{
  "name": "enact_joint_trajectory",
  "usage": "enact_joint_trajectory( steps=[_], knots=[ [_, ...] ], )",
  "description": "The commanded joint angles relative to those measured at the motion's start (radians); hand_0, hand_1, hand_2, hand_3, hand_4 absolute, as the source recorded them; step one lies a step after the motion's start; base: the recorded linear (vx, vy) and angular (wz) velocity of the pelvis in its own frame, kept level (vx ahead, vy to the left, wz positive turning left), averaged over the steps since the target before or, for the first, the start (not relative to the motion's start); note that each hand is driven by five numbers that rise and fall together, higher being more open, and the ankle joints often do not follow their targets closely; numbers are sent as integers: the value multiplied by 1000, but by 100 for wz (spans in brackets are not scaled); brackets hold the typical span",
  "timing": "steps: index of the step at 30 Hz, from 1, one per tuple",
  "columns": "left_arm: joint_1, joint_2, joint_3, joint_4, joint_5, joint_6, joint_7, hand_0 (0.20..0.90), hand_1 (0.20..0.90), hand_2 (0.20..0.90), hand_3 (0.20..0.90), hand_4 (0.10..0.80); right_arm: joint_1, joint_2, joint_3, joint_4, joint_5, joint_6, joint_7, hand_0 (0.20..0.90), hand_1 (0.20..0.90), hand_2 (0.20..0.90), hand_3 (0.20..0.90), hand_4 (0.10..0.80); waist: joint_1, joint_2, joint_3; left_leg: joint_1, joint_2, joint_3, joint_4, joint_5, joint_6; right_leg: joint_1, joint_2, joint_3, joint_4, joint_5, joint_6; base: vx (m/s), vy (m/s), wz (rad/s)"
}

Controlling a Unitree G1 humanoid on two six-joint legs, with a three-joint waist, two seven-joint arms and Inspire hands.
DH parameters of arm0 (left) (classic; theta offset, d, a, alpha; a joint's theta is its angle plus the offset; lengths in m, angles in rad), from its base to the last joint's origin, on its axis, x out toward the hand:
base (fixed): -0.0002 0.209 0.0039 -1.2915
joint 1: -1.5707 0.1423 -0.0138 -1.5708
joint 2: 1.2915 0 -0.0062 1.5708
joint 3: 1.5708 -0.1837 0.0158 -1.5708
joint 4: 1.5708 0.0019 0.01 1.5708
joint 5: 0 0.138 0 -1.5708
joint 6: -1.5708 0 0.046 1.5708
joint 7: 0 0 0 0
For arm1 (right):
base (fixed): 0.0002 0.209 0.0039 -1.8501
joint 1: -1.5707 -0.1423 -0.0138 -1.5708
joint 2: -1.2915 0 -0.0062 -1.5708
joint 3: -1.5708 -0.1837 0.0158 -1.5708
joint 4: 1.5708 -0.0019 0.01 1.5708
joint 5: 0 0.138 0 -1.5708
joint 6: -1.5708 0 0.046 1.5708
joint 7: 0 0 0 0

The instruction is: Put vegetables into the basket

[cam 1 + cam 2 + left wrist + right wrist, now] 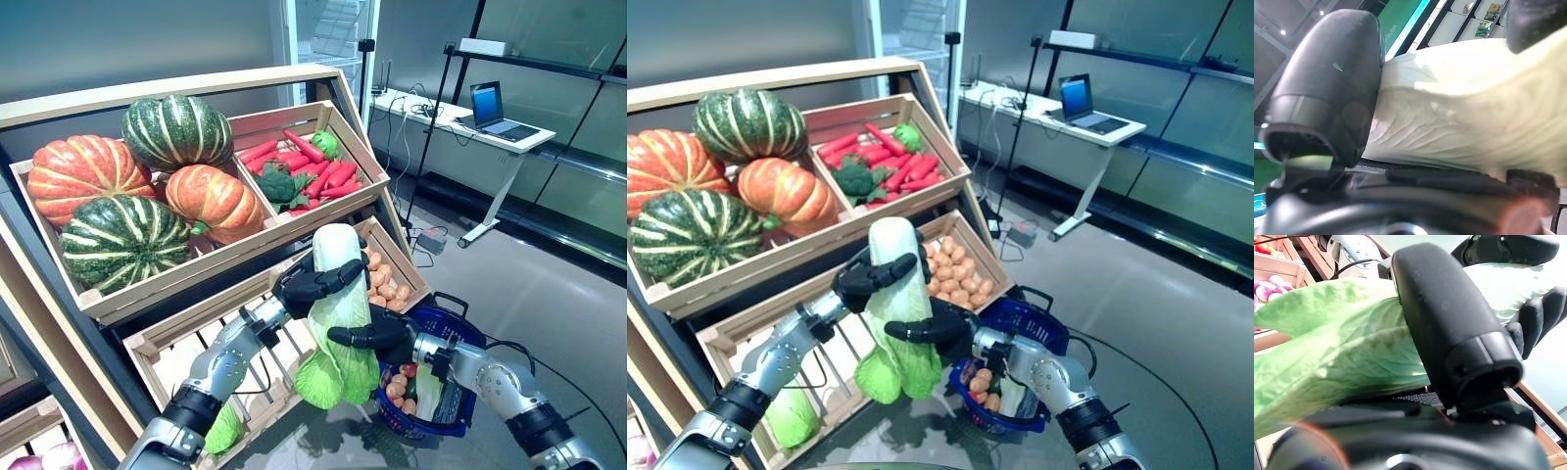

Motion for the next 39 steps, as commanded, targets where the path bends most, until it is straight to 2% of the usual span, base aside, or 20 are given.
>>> enact_joint_trajectory(
  steps=[1, 7, 13, 14, 16, 19, 25, 32, 39],
  knots=[
    [-190, -194, -26, -57, -96, -39, -51, 900, 900, 900, 900, 800, -146, 267, 83, -55, 261, -33, 165, 300, 300, 300, 300, 400, -18, 6, 6, 8, -29, 27, 1, -105, 26, -1, 23, 13, 1, -47, -57, 0, 0, 0],
    [-147, -147, 30, -15, -54, -12, -66, 900, 900, 900, 900, 800, -98, 229, 27, -28, 229, -67, 130, 300, 300, 300, 300, 400, -19, 7, 10, 6, -27, 33, 1, -103, 28, -6, 23, 14, 1, -44, -56, 0, 0, 0],
    [-80, -89, 108, 31, 11, -23, -49, 900, 900, 900, 900, 800, -19, 184, -61, 4, 203, -113, 115, 300, 300, 300, 300, 400, -23, 9, 15, 6, -24, 41, 1, -104, 28, -10, 23, 15, 1, -42, -54, 3, -4, -1],
    [-48, -62, 155, 63, 19, -42, -33, 900, 900, 900, 900, 800, 15, 164, -111, 19, 199, -137, 105, 300, 300, 300, 300, 400, -25, 9, 19, 5, -22, 43, 1, -102, 27, -12, 23, 16, 1, -41, -53, 20, -24, -10],
    [-26, -51, 199, 89, 8, -55, -15, 900, 900, 900, 900, 800, 38, 149, -149, 40, 198, -145, 100, 300, 300, 300, 300, 400, -26, 8, 21, 5, -20, 46, 1, -101, 27, -13, 23, 15, 1, -40, -52, 23, -22, -11],
    [22, -42, 320, 134, -39, -86, -19, 900, 900, 900, 900, 800, 91, 123, -239, 103, 160, -158, 111, 300, 300, 300, 300, 400, -31, 5, 28, 1, -17, 50, 1, -98, 25, -18, 23, 16, 1, -39, -53, 14, -10, -3],
    [55, -38, 423, 155, -81, -141, 7, 900, 900, 900, 900, 800, 117, 99, -325, 165, 154, -176, 100, 300, 300, 300, 300, 400, -32, 3, 39, -3, -13, 50, 1, -95, 19, -21, 23, 15, 1, -41, -55, 16, -5, -3],
    [53, -41, 509, 188, -165, -194, 65, 900, 900, 900, 900, 800, 106, 77, -388, 252, 138, -189, 91, 300, 300, 300, 300, 400, -26, 4, 44, -8, -12, 44, 1, -96, 14, -22, 22, 6, 1, -46, -56, 24, -4, 2],
    [67, -41, 516, 198, -99, -229, 129, 900, 900, 900, 900, 800, 96, 65, -417, 278, 97, -234, 18, 300, 300, 300, 300, 400, -18, 5, 50, -13, -14, 33, 1, -96, 11, -22, 23, -4, 1, -50, -57, 40, -17, 1]
  ],
)
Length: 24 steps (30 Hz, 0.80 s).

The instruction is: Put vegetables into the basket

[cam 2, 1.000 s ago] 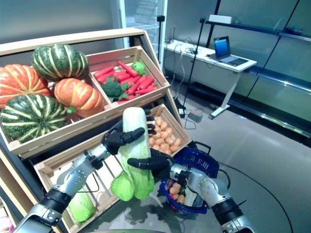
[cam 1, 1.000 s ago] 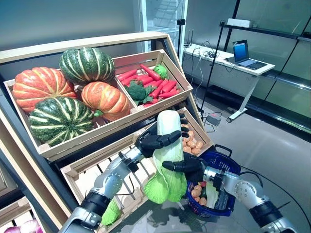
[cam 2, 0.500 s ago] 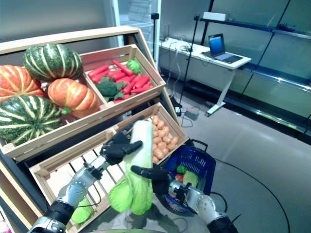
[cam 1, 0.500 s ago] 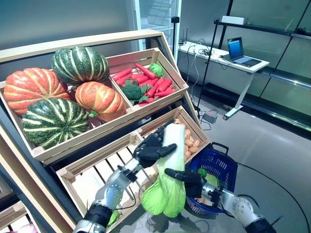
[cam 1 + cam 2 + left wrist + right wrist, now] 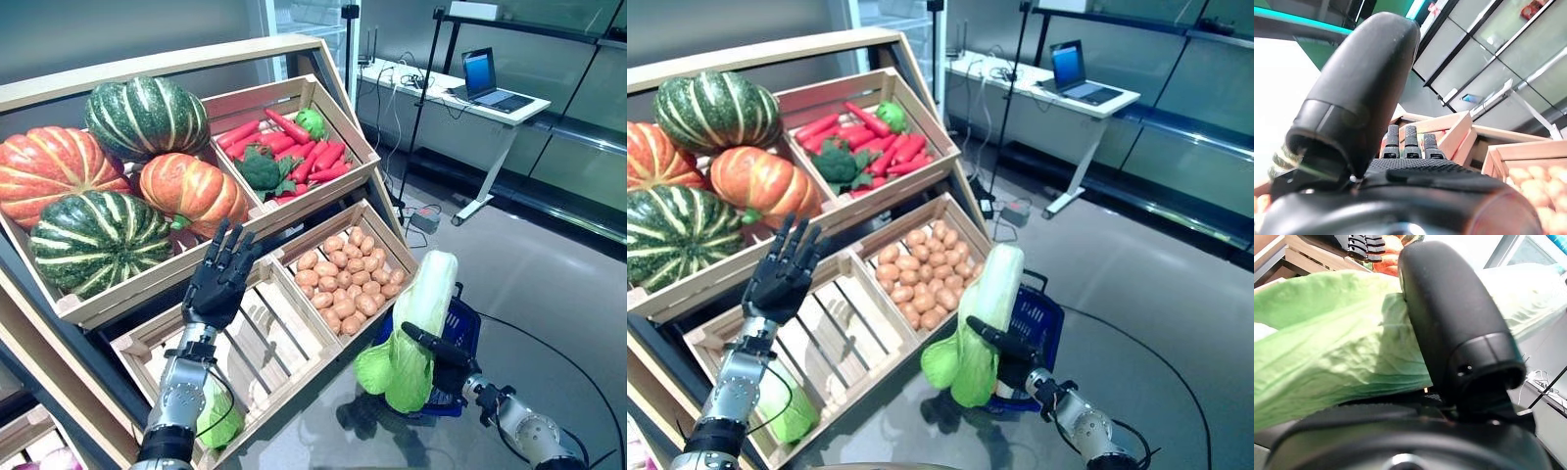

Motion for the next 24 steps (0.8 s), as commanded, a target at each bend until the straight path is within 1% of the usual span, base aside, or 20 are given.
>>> enact_joint_trajectory(
  steps=[1, 5, 7, 8, 10, 12, 13, 14, 15, 16, 17, 19, 20, 21, 23, 24],
  knots=[
    [-111, 47, 43, 10, 49, -130, 41, 900, 900, 900, 900, 800, -142, 15, -92, -14, 9, -141, -5, 300, 300, 300, 300, 400, 9, -12, 6, 13, -17, 10, 2, -96, 10, 16, 20, -28, 6, -57, -57, 59, -30, 2],
    [-97, 86, 33, 35, 246, -222, 182, 900, 900, 900, 900, 800, -165, -12, -120, 42, 0, -225, -133, 300, 300, 300, 300, 400, 19, -10, 14, 12, -19, 3, 2, -96, 10, 18, 20, -31, 6, -61, -58, 85, -37, 1],
    [-86, 114, 26, 39, 368, -238, 244, 900, 900, 900, 900, 800, -187, -32, -150, 103, -42, -307, -260, 300, 300, 300, 300, 400, 30, -7, 25, 6, -20, -2, 2, -92, 10, 14, 21, -34, 6, -61, -60, 75, -40, 0],
    [-85, 121, 19, 37, 391, -244, 265, 900, 900, 900, 900, 800, -199, -41, -155, 126, -67, -330, -289, 300, 300, 300, 300, 400, 34, -5, 31, 3, -20, -4, 2, -90, 9, 12, 21, -35, 6, -60, -61, 23, -30, 0],
    [-97, 146, -12, 28, 459, -259, 320, 900, 900, 900, 900, 800, -254, -76, -159, 194, -126, -409, -390, 300, 300, 300, 300, 400, 46, 3, 60, -18, -21, -15, 2, -77, 6, -4, 21, -39, 6, -56, -66, -26, -12, 2],
    [-141, 180, -59, 15, 553, -323, 434, 900, 900, 900, 900, 800, -360, -121, -146, 273, -132, -464, -493, 300, 300, 300, 300, 400, 62, 14, 118, -72, -20, -36, 28, -66, 2, -53, 18, -46, 44, -64, -78, -156, -33, 4],
    [-154, 183, -66, 12, 571, -335, 464, 900, 900, 900, 900, 800, -381, -127, -143, 283, -130, -473, -508, 300, 300, 300, 300, 400, 63, 16, 129, -88, -19, -41, 43, -69, 1, -67, 15, -47, 60, -70, -80, -226, -41, 4],
    [-181, 197, -79, 7, 612, -364, 518, 900, 900, 900, 900, 800, -421, -138, -136, 303, -124, -491, -531, 300, 300, 300, 300, 400, 65, 18, 157, -126, -17, -50, 76, -72, -2, -97, 11, -50, 95, -82, -86, -243, -30, 8],
    [-212, 216, -89, 0, 651, -385, 565, 900, 900, 900, 900, 800, -463, -148, -129, 324, -137, -519, -554, 300, 300, 300, 300, 400, 68, 21, 190, -169, -14, -58, 116, -78, -6, -135, 4, -54, 135, -93, -92, -387, -35, 15],
    [-259, 251, -111, -12, 729, -405, 649, 900, 900, 900, 900, 800, -518, -185, -117, 346, -147, -557, -590, 300, 300, 300, 300, 400, 73, 24, 245, -239, -9, -64, 190, -89, -12, -193, -10, -62, 201, -109, -98, -417, -12, 21],
    [-285, 268, -127, -21, 762, -413, 685, 900, 900, 900, 900, 800, -551, -204, -110, 357, -133, -580, -607, 300, 300, 300, 300, 400, 73, 29, 276, -290, -4, -63, 252, -103, -16, -242, -20, -68, 260, -123, -103, -377, -1, 24],
    [-317, 292, -156, -33, 796, -406, 740, 900, 900, 900, 900, 800, -586, -224, -102, 378, -124, -612, -616, 300, 300, 300, 300, 400, 75, 33, 312, -381, 3, -69, 370, -137, -20, -323, -37, -69, 366, -155, -113, -269, 6, 21],
    [-336, 305, -173, -39, 812, -394, 768, 900, 900, 900, 900, 800, -607, -240, -97, 401, -115, -619, -615, 300, 300, 300, 300, 400, 76, 36, 327, -437, 12, -62, 448, -168, -16, -379, -51, -78, 449, -187, -119, -211, 8, 15],
    [-341, 309, -179, -39, 818, -389, 777, 900, 900, 900, 900, 800, -617, -245, -96, 414, -114, -619, -612, 300, 300, 300, 300, 400, 77, 38, 333, -455, 14, -61, 476, -179, -13, -400, -57, -81, 485, -198, -123, -165, 15, 16],
    [-365, 325, -199, -32, 828, -376, 803, 900, 900, 900, 900, 800, -645, -267, -92, 457, -105, -617, -609, 300, 300, 300, 300, 400, 84, 42, 349, -517, 13, -74, 559, -212, -6, -459, -82, -86, 579, -230, -130, -124, 13, 12],
    [-370, 326, -201, -30, 827, -376, 805, 900, 900, 900, 900, 800, -650, -270, -91, 463, -103, -618, -607, 300, 300, 300, 300, 400, 84, 42, 350, -529, 14, -76, 574, -218, -5, -470, -87, -87, 595, -237, -130, -123, 13, 5]
  ],
)
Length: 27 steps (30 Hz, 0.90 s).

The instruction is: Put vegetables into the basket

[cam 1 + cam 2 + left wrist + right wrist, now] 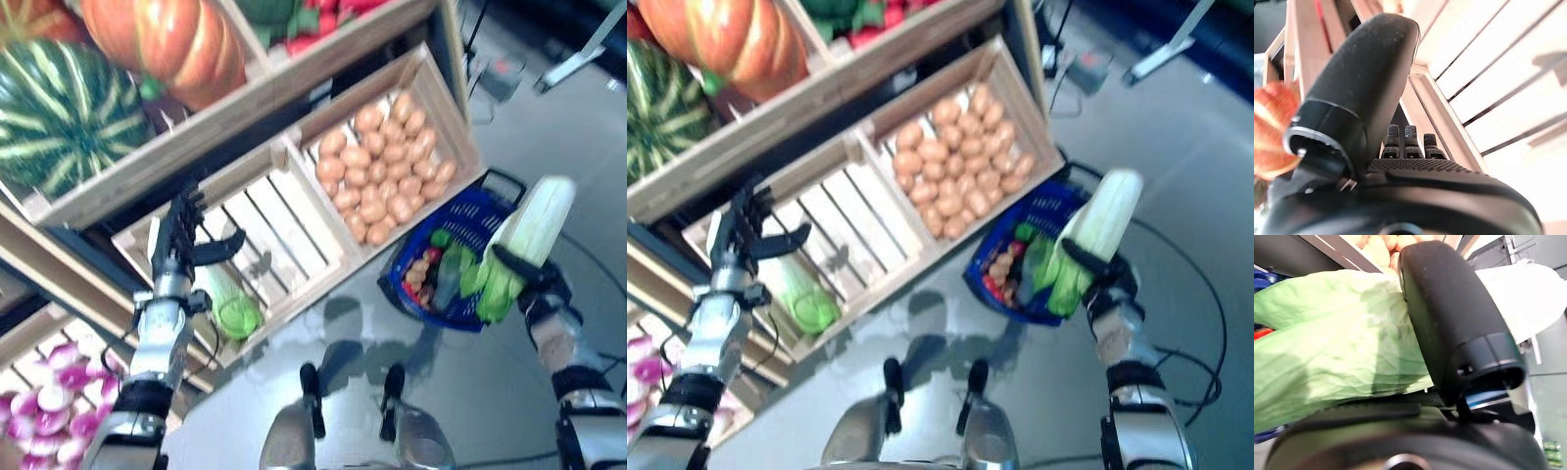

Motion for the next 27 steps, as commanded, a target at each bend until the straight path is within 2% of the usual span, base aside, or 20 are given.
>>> enact_joint_trajectory(
  steps=[1, 4, 8, 10, 11, 15, 16, 17, 23, 27],
  knots=[
    [-64, 82, 18, -70, 27, -122, 78, 900, 900, 900, 900, 800, -59, -108, -12, 3, 53, -130, -1, 300, 300, 300, 300, 400, 6, -10, -40, -117, -9, -14, 276, -210, -25, -93, -41, -32, 280, -188, -80, -138, 20, 10],
    [-98, 97, -2, -55, 27, -131, 106, 900, 900, 900, 900, 800, -132, -147, -2, 79, 65, -119, 4, 300, 300, 300, 300, 400, 16, -4, -11, -207, -5, -28, 407, -269, -5, -189, -96, -33, 439, -238, -86, -159, 19, 21],
    [-111, 116, -9, -53, 102, -167, 161, 900, 900, 900, 900, 800, -185, -181, 3, 129, 67, -91, -8, 300, 300, 300, 300, 400, 18, -1, 5, -313, 3, -23, 565, -337, 14, -309, -160, -22, 622, -301, -91, -95, 15, 21],
    [-116, 146, -15, -79, 237, -207, 257, 900, 900, 900, 900, 800, -203, -200, 5, 157, 76, -69, -9, 300, 300, 300, 300, 400, 23, 4, 13, -346, 3, -26, 616, -364, 10, -348, -176, -7, 673, -320, -83, -65, 13, 16],
    [-119, 164, -20, -91, 276, -214, 295, 900, 900, 900, 900, 800, -209, -209, 6, 169, 87, -69, -5, 300, 300, 300, 300, 400, 23, 6, 17, -376, 4, -27, 655, -375, 16, -379, -189, -3, 712, -332, -90, -64, 19, 8],
    [-141, 214, -36, -96, 400, -222, 434, 900, 900, 900, 900, 800, -231, -224, 18, 194, 108, -63, 24, 300, 300, 300, 300, 400, 23, 16, 25, -444, 9, -33, 748, -414, 15, -458, -203, 25, 800, -363, -92, -56, 30, 4],
    [-149, 222, -42, -90, 421, -213, 449, 900, 900, 900, 900, 800, -236, -224, 21, 200, 106, -62, 31, 512, 512, 512, 512, 541, 22, 18, 27, -454, 10, -34, 762, -420, 13, -471, -205, 31, 814, -368, -92, -42, 34, 5],
    [-163, 233, -51, -79, 426, -203, 452, 900, 900, 900, 900, 800, -243, -226, 29, 211, 112, -67, 35, 900, 900, 900, 900, 800, 21, 20, 29, -470, 12, -35, 783, -428, 12, -490, -207, 38, 833, -374, -91, -39, 36, 5],
    [-178, 294, -88, -28, 511, -170, 503, 900, 900, 900, 900, 800, -265, -248, 50, 222, 117, -67, 72, 900, 900, 900, 900, 800, 17, 27, 34, -515, 17, -42, 830, -444, 8, -542, -210, 61, 874, -388, -87, -29, 30, 2],
    [-185, 318, -90, 13, 406, -173, 464, 900, 900, 900, 900, 800, -276, -264, 65, 227, 110, -57, 74, 900, 900, 900, 900, 800, 11, 32, 36, -524, 24, -38, 829, -440, 4, -561, -203, 77, 875, -382, -81, -40, 43, -3]
  ],
)
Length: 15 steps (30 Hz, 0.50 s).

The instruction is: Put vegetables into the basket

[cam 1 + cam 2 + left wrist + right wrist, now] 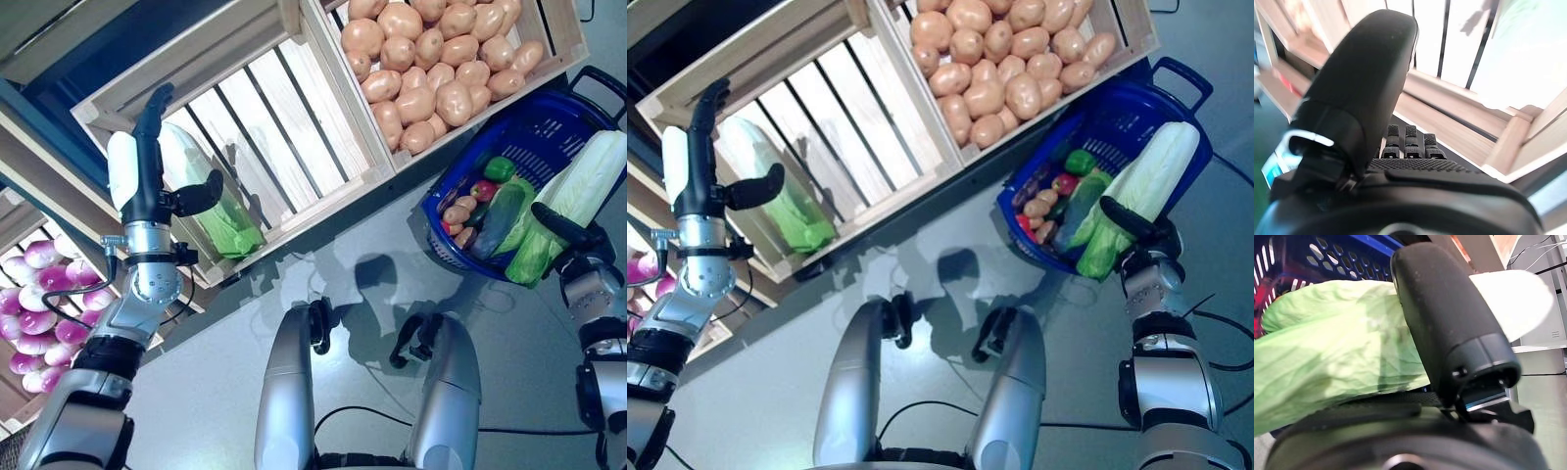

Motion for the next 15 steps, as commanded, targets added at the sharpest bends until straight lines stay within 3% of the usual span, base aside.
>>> enact_joint_trajectory(
  steps=[1, 4, 7, 15],
  knots=[
    [-92, 73, 87, -9, -130, -69, 27, 900, 900, 900, 900, 800, -89, -132, 21, -8, 30, -72, 51, 900, 900, 900, 900, 800, -3, 18, -25, 113, -1, 46, -23, -157, 0, 75, 26, 15, -84, 19, 9, 0, 0, 0],
    [-94, 49, 106, 3, -241, -93, -38, 900, 900, 900, 900, 800, -97, -128, 25, 1, 11, -70, 62, 900, 900, 900, 900, 800, -4, 16, -24, 128, 2, 49, -45, -151, -2, 86, 34, 18, -105, 27, 14, 0, 0, 0],
    [-94, 26, 115, 7, -253, -104, -54, 900, 900, 900, 900, 800, -105, -124, 32, -1, -1, -69, 73, 900, 900, 900, 900, 800, -4, 12, -23, 138, 4, 51, -63, -144, -4, 95, 40, 16, -122, 34, 16, -10, 1, -3],
    [-98, -23, 126, 11, -373, -74, -83, 900, 900, 900, 900, 800, -115, -106, 42, -46, -20, -79, 91, 900, 900, 900, 900, 800, -6, -1, -17, 155, 12, 52, -98, -131, -4, 108, 55, 16, -152, 48, 20, -2, 0, -1]
  ],
)
